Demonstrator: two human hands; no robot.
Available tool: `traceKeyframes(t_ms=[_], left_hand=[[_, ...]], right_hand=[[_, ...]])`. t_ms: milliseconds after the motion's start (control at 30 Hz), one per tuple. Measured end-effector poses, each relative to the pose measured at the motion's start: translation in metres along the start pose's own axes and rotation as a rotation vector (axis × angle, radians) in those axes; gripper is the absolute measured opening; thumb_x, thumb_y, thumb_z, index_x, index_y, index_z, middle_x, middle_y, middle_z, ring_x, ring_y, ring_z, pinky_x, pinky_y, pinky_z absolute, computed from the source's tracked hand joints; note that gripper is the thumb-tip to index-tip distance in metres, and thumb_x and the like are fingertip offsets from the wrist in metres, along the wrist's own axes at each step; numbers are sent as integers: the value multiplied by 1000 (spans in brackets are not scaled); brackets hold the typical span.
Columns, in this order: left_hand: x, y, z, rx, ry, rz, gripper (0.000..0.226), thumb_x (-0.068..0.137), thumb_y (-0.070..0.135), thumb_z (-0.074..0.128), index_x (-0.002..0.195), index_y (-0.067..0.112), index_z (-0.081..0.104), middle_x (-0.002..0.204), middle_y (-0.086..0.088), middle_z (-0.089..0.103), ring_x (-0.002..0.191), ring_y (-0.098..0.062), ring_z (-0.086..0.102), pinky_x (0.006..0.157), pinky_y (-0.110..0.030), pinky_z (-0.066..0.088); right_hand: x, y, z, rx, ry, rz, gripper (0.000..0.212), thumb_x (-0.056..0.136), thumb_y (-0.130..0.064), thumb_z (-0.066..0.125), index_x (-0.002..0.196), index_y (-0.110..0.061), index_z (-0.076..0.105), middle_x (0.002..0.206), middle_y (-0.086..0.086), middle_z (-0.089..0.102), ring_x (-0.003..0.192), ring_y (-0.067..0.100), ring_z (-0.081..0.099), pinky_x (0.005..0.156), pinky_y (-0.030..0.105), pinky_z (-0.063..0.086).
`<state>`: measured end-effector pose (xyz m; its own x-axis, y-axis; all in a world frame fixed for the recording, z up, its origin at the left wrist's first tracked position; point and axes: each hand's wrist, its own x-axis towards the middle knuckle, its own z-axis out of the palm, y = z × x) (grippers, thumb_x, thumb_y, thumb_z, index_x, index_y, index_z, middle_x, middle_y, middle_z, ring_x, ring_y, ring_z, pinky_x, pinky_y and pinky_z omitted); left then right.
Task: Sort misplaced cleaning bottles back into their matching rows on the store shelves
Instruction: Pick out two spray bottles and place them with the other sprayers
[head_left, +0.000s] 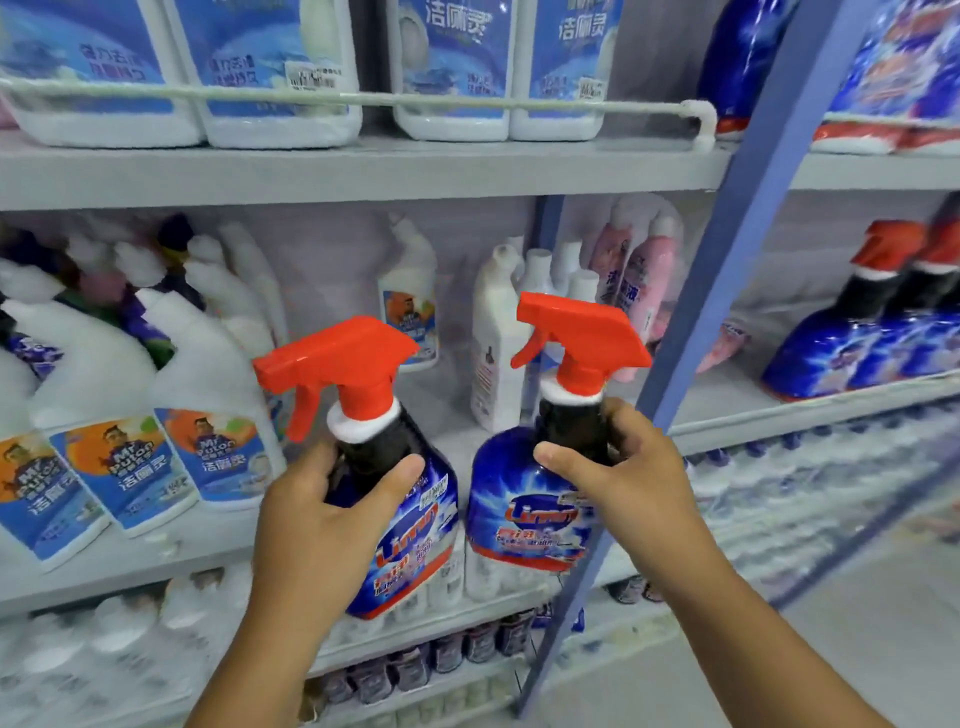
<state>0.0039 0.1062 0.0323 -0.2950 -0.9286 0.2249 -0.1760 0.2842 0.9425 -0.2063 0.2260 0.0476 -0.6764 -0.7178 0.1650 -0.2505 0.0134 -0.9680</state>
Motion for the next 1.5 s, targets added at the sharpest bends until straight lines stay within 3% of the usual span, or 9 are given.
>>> traceKeyframes(t_ms=[167,433,633,833,933,1067,1167,1333,1500], left_hand=[[-33,24,42,-53,-183,46,32,74,25,86,92,48,71,87,34,71,88,12,65,76,-17,44],[-64,63,172,-56,-330,78,42,72,35,86,98,61,65,89,30,73,91,9,65,78,-19,45],[-77,101,295,-45,-221,102,37,62,55,83,95,56,68,88,25,75,85,6,69,80,-23,49],[-71,140,381,-23,-120,93,23,77,32,84,84,49,71,84,32,72,82,11,67,72,-15,46],[-62,152,407,-25,-65,86,19,79,28,84,85,40,69,82,32,72,79,11,66,66,-6,44],[-41,161,427,-14,-21,88,18,78,27,84,87,36,71,83,25,74,79,5,68,70,-18,46],[-22,158,437,-29,-20,87,20,77,29,85,87,39,71,82,27,73,78,8,67,71,-21,47],[24,149,457,-57,-4,83,20,75,31,86,85,40,71,80,30,72,77,11,66,70,-22,46],[55,136,476,-33,18,105,27,69,49,89,89,42,71,85,29,73,82,6,68,75,-26,51]], right_hand=[[-28,3,-62,24,101,28,33,73,-13,87,95,-35,74,88,-3,78,81,16,75,72,33,59],[-23,44,-186,16,264,93,30,73,-12,88,91,-32,75,86,-4,79,79,17,76,78,44,62],[19,71,-315,55,273,28,28,73,-11,87,90,-29,75,84,-8,79,75,10,76,68,30,61],[79,83,-410,33,231,-47,32,73,-14,88,97,-30,74,89,-10,78,80,7,73,72,24,58],[113,85,-433,31,213,-87,33,73,-14,88,97,-31,73,90,-12,77,81,7,71,75,24,58],[153,90,-445,13,171,-153,35,74,-16,87,97,-38,71,91,-14,76,81,4,69,74,17,55],[178,97,-446,5,146,-162,41,75,-16,87,98,-46,70,96,-13,76,88,8,71,79,24,55],[218,101,-447,-16,78,-161,37,79,-16,83,105,-40,70,103,-5,76,98,18,71,86,35,59],[246,101,-443,-47,39,-189,36,81,-14,82,106,-37,69,101,-5,75,96,13,71,84,28,57]])
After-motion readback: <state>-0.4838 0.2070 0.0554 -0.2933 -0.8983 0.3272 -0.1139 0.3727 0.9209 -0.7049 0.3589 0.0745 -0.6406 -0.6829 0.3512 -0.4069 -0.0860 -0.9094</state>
